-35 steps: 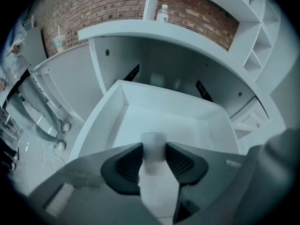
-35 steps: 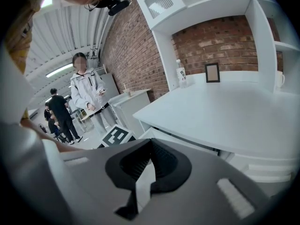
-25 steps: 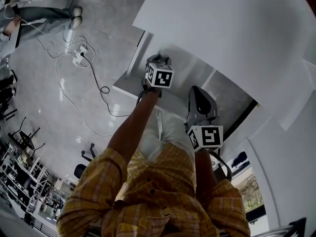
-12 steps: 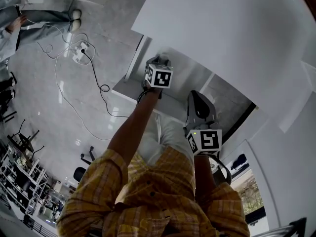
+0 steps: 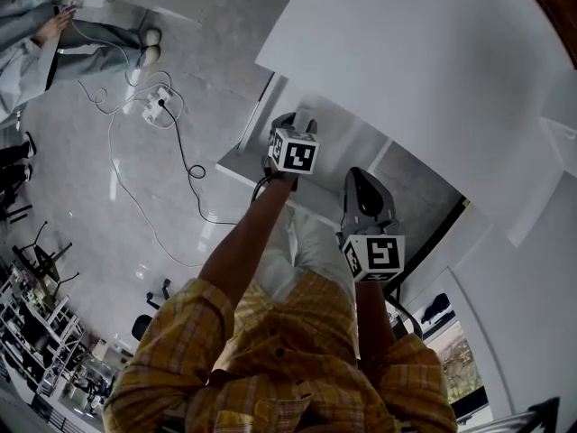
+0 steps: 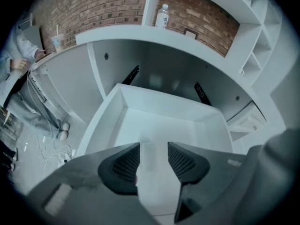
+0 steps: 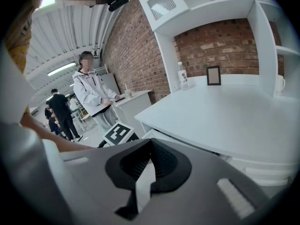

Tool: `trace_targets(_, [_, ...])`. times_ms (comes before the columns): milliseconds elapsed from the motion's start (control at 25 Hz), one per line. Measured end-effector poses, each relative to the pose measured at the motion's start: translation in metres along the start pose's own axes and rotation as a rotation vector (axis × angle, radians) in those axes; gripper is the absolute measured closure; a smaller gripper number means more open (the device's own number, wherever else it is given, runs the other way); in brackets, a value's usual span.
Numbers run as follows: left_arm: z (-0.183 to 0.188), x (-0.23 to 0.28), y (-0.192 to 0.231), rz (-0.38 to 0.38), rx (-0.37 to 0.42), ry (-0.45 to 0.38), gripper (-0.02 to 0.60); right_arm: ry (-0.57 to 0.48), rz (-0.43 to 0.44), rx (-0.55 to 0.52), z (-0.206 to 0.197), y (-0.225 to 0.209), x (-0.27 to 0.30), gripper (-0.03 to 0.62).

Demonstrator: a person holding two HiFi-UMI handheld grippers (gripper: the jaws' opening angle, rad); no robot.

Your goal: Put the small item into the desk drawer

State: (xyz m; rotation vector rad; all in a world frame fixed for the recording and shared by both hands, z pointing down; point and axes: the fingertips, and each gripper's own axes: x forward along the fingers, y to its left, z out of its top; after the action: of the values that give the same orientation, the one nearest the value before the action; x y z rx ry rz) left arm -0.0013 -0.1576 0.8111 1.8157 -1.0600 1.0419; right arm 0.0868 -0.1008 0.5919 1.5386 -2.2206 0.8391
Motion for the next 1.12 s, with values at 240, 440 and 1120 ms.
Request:
trace_targets(240, [0.017,-0.041,-0.008,0.004,0.021,-0.084,0.393,-0.038,0.01,-0.029,0.017,0.011,-0.009,0.594])
trace_targets(440, [0.032,-0.087,-0.018,0.007,0.03,-0.17,0.411,-0.077,0.015,-0.052,0.038,0.018,-0.023,0.594])
trace_targets(1120, [0.078,-0.249,-0.035,0.05,0.061,-0.512,0.583,-0.209,0.061,-0.116,0.105,0.058,-0.075,0.594])
